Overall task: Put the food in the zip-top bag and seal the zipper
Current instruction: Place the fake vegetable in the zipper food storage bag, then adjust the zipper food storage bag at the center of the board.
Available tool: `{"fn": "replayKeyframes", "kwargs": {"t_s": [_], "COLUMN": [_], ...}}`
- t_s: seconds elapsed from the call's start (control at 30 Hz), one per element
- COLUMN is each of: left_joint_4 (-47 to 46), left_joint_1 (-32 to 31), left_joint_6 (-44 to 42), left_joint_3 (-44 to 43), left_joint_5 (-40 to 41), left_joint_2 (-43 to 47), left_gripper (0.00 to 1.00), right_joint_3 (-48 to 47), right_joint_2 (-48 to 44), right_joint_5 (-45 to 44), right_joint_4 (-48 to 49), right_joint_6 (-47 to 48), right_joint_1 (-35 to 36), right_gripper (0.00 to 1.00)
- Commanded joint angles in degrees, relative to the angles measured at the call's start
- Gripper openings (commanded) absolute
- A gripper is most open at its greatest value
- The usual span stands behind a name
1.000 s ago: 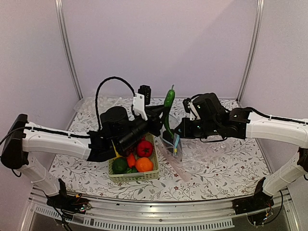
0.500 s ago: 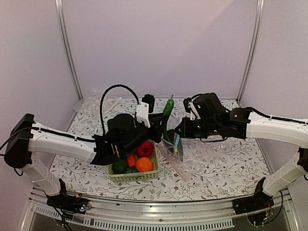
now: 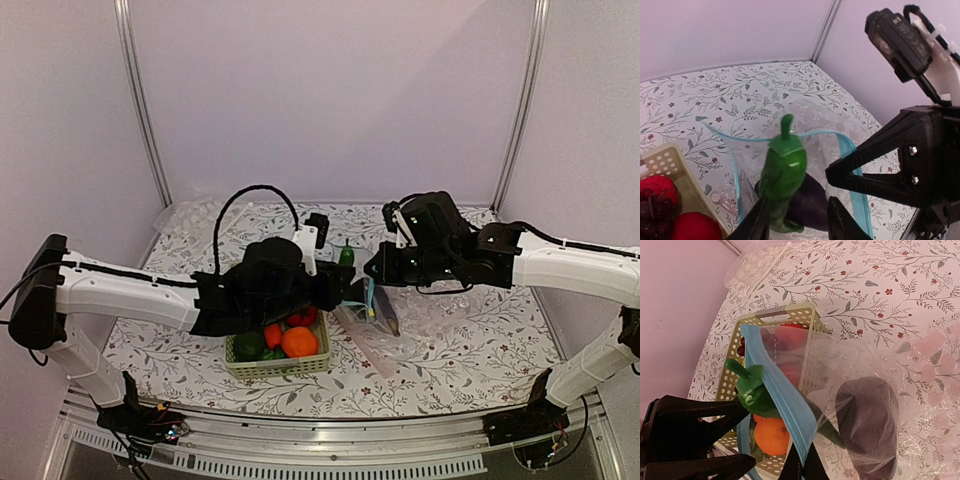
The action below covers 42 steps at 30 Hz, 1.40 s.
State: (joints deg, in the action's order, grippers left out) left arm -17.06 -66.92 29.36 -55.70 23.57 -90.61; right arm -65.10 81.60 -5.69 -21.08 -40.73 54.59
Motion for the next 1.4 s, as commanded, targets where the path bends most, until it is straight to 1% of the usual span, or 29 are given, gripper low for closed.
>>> {"fn": "replayKeyframes", "kwargs": {"t_s": [0.0,0.13,0.2,0.23,0.37,0.47,0.53,0.6,0.67,0.73,0.83,0.87,0.97,1.07,1.1,1.13,1.2,1.23,1.37], "left_joint_4": [7.4,12.5,16.4,19.8,27.3,31.3,32.6,32.8,32.2,31.0,30.3,30.0,28.9,28.1,27.8,27.2,25.4,24.5,19.8], "left_joint_1": [-0.8,-0.5,0.1,0.5,2.7,4.1,4.6,5.7,6.7,7.5,8.2,8.6,8.7,8.8,8.8,8.8,8.9,8.9,8.9], "left_joint_6": [2.7,3.3,4.7,5.6,9.1,10.4,11.3,12.1,13.1,13.6,14.0,14.1,14.2,13.9,13.8,13.5,12.6,12.0,9.3], "left_joint_3": [-3.3,-5.7,-7.2,-7.7,-7.8,-7.2,-6.5,-5.8,-5.4,-5.2,-5.5,-5.9,-6.2,-6.7,-6.7,-6.7,-6.6,-6.7,-7.8], "left_joint_5": [-3.2,-4.7,-5.7,-5.9,-7.2,-7.0,-6.5,-8.4,-11.2,-13.4,-15.5,-16.6,-17.7,-17.8,-17.7,-17.9,-18.5,-18.8,-20.5], "left_joint_2": [0.2,1.8,2.9,3.7,7.4,9.9,10.9,11.3,10.9,9.9,7.4,5.8,4.3,3.1,2.9,2.6,2.1,2.0,2.4], "left_gripper": [0.46,0.53,0.57,0.58,0.63,0.68,0.73,0.77,0.79,0.79,0.70,0.58,0.48,0.42,0.38,0.29,0.07,0.00,0.00], "right_joint_3": [-1.4,-1.2,-1.1,-1.1,-1.0,-1.0,-1.2,-1.3,-1.5,-1.5,-1.5,-1.6,-1.4,-1.4,-1.4,-1.4,-1.4,-1.4,-1.8], "right_joint_2": [-0.9,-1.2,-1.3,-1.4,-1.5,-1.5,-1.3,-1.2,-1.0,-0.8,-0.7,-0.8,-1.2,-1.2,-1.1,-1.0,-0.7,-0.4,0.9], "right_joint_5": [-1.5,-1.6,-1.7,-1.7,-1.9,-1.9,-1.8,-1.6,-1.3,-1.0,-0.7,-0.7,-0.8,-0.7,-0.4,-0.1,0.4,0.5,0.3], "right_joint_4": [-0.4,-0.4,-0.5,-0.5,-0.7,-0.5,-0.5,-0.4,-0.3,-0.2,-0.1,-0.1,-0.1,-0.1,-0.1,0.1,0.1,0.1,-0.7], "right_joint_6": [-0.2,-0.2,-0.2,-0.1,-0.1,-0.1,-0.2,-0.2,-0.2,-0.2,-0.2,-0.2,-0.2,-0.2,-0.2,-0.1,0.4,0.6,1.3], "right_joint_1": [0.4,0.4,0.4,0.4,0.4,0.4,0.4,0.4,0.4,0.4,0.4,0.4,0.4,0.4,0.4,0.4,0.4,0.4,0.4], "right_gripper": [0.00,0.00,0.00,0.00,0.00,0.00,0.00,0.00,0.00,0.00,0.00,0.00,0.00,0.00,0.00,0.00,0.00,0.00,0.00]}}
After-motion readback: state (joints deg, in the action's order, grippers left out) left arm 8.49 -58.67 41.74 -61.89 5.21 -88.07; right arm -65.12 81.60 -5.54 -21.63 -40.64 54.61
